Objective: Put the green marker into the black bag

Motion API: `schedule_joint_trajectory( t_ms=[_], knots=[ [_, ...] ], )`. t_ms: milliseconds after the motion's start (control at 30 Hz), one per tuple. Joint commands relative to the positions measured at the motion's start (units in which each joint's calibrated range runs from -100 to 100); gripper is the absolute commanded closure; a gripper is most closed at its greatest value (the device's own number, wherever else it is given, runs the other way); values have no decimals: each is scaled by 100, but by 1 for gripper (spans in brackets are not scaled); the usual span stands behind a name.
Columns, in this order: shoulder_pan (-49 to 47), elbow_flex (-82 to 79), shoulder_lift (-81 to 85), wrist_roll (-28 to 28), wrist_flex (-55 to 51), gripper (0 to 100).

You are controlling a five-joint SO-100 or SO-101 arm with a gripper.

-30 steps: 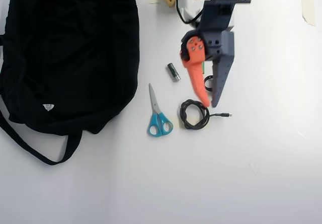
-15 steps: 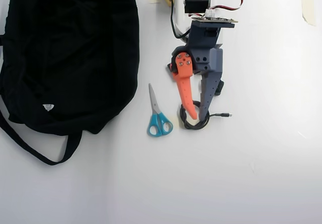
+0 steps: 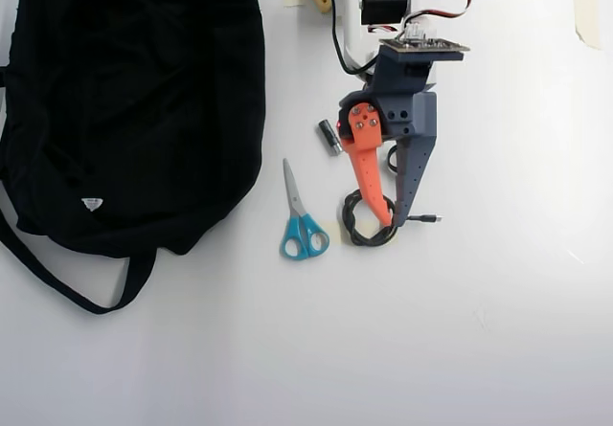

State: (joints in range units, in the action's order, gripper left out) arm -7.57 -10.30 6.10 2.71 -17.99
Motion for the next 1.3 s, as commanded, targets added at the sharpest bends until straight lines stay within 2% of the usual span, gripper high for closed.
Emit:
schedule_joint_trajectory(
  t_ms=[0,200,400,500,800,1100,1267],
  knots=[
    [-81,374,527,-19,-1190,98],
    [-380,365,1489,-82,-3601,98],
    [-455,293,1755,-1037,-5505,98],
    [-642,275,1755,-1330,-6263,98],
    [-1240,-165,1763,-1556,-7021,98],
    [-1652,-902,1855,-1409,-6986,97],
    [-1771,-1225,1855,-1435,-6978,89]
  ],
)
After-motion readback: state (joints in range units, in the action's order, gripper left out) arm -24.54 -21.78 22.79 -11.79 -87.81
